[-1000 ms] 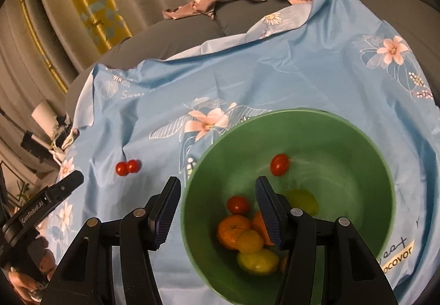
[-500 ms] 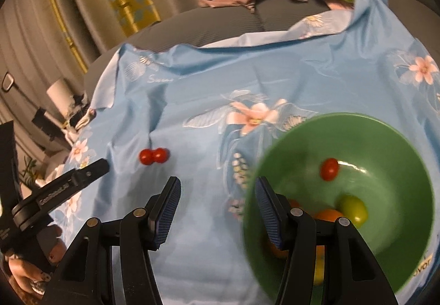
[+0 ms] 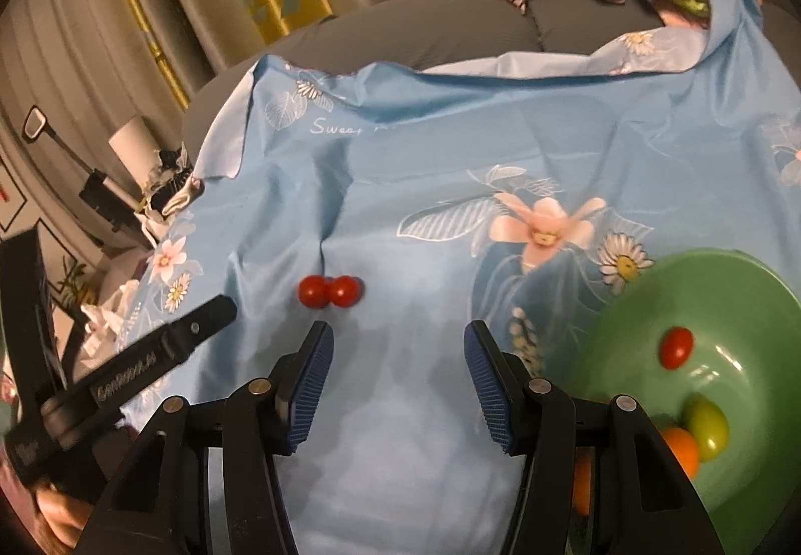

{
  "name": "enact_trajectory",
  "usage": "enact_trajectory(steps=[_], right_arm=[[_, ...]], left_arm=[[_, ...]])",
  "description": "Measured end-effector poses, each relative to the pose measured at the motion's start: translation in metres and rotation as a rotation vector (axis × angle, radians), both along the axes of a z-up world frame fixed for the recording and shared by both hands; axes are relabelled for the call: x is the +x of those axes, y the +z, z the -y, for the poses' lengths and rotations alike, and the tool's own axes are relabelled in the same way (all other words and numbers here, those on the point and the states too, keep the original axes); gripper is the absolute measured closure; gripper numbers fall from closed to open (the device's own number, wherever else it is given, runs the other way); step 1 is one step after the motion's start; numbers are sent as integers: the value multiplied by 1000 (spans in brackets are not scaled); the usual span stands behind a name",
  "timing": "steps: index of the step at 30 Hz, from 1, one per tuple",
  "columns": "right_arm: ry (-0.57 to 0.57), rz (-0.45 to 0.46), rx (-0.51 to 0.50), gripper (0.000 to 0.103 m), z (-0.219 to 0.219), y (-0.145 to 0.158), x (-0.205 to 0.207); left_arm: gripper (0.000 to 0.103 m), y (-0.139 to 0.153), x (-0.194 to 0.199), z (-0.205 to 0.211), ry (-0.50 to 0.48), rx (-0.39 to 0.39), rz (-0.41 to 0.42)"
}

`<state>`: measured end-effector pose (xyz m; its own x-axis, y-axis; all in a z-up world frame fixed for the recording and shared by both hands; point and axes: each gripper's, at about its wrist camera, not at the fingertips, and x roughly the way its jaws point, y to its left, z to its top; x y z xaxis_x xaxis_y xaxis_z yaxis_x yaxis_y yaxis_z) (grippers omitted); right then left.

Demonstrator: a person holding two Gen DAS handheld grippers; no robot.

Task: Organize fruits
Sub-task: 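Grasp a red cherry tomato with the left tool while the right tool grasps the other, then carry both held red tomatoes over the green bowl with both tools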

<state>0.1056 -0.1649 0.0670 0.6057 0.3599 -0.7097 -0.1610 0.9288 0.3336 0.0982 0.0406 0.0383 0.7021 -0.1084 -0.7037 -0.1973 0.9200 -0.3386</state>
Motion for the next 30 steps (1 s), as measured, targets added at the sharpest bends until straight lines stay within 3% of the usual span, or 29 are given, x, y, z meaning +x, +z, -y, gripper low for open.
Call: enact_trajectory(steps=[3, 13, 15, 18, 25, 27, 30], right_arm=[[9, -66, 70, 58, -5, -6, 23], [28, -179, 99, 63, -38, -35, 81], [33, -202, 81, 69, -47, -42, 89], [42, -269, 97, 70, -56, -58, 99], [48, -311, 60, 70, -71, -79, 108], [38, -298, 63, 77, -69, -80, 108], [12, -296, 75, 77, -59, -75, 105]], left_arm=[[41, -3, 6, -5, 4, -10, -5], [51, -27, 43, 0, -62, -31, -74], [66, -35, 52, -1, -75, -45, -106], [74, -44, 56, -8, -49, -39, -156], [74, -49, 55, -19, -29, -47, -171], [74, -49, 57, -17, -33, -50, -169], [73, -45, 62, -12, -48, -61, -151]])
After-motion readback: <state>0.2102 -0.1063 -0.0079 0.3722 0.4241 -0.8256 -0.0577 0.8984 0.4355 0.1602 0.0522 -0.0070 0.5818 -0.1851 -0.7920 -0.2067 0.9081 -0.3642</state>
